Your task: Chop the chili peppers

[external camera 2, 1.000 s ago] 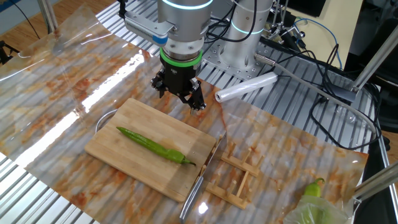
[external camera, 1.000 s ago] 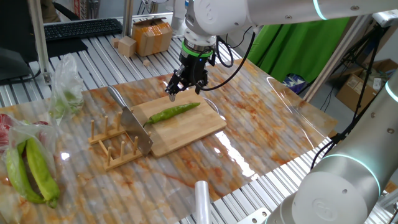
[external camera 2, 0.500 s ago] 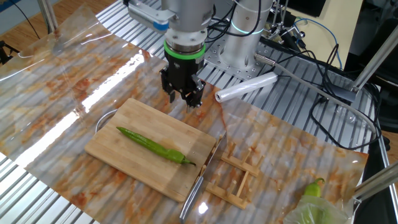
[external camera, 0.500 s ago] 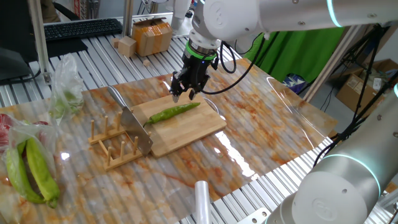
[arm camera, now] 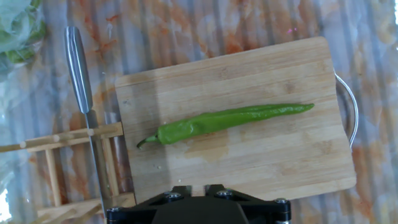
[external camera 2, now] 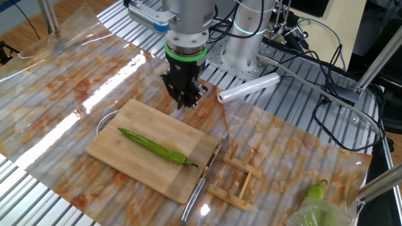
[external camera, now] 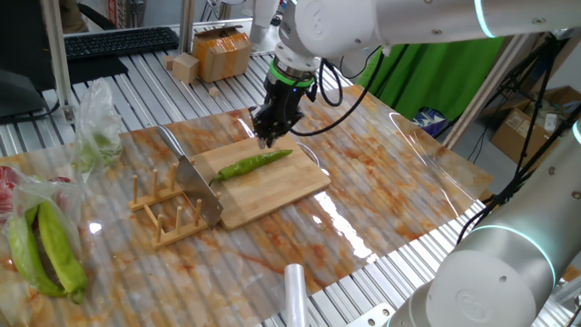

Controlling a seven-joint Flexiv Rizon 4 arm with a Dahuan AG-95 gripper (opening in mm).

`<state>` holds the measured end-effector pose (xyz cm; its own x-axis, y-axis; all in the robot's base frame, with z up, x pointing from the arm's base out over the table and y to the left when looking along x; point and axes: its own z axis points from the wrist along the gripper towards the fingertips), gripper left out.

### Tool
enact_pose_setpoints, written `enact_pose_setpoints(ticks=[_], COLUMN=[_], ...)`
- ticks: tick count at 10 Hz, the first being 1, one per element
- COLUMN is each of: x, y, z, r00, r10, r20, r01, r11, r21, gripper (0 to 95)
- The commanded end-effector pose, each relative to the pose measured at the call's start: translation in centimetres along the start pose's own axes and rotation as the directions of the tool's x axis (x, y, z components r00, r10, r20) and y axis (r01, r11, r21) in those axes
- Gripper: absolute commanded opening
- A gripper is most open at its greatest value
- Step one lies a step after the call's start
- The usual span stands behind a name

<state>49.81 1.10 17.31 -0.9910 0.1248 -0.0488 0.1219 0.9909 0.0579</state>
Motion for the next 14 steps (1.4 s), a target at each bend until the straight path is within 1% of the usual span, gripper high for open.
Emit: enact_pose_setpoints(ticks=[1, 3, 6, 8, 9, 10, 11, 14], x=[0.0, 0.0, -0.1, -0.2, -0.3, -0.4, -0.5, -1.3], y=[0.2, 0.7, 1.5, 2.1, 2.3, 2.6, 2.8, 3.4], z=[0.4, 0.8, 1.5, 2.0, 2.3, 2.7, 2.9, 3.1], r00=[1.000, 1.000, 1.000, 0.998, 0.998, 0.997, 0.996, 0.995], r10=[0.002, -0.009, 0.026, 0.054, 0.063, 0.077, 0.087, 0.100], r20=[0.001, 0.002, -0.005, -0.014, -0.017, -0.017, -0.017, -0.019], r01=[-0.002, 0.009, -0.026, -0.054, -0.063, -0.077, -0.087, -0.100], r11=[1.000, 1.000, 1.000, 0.999, 0.998, 0.997, 0.996, 0.995], r21=[-0.001, 0.000, 0.001, 0.002, 0.002, 0.003, 0.002, 0.000], gripper=[0.0, 0.0, 0.0, 0.0, 19.0, 19.0, 38.0, 38.0])
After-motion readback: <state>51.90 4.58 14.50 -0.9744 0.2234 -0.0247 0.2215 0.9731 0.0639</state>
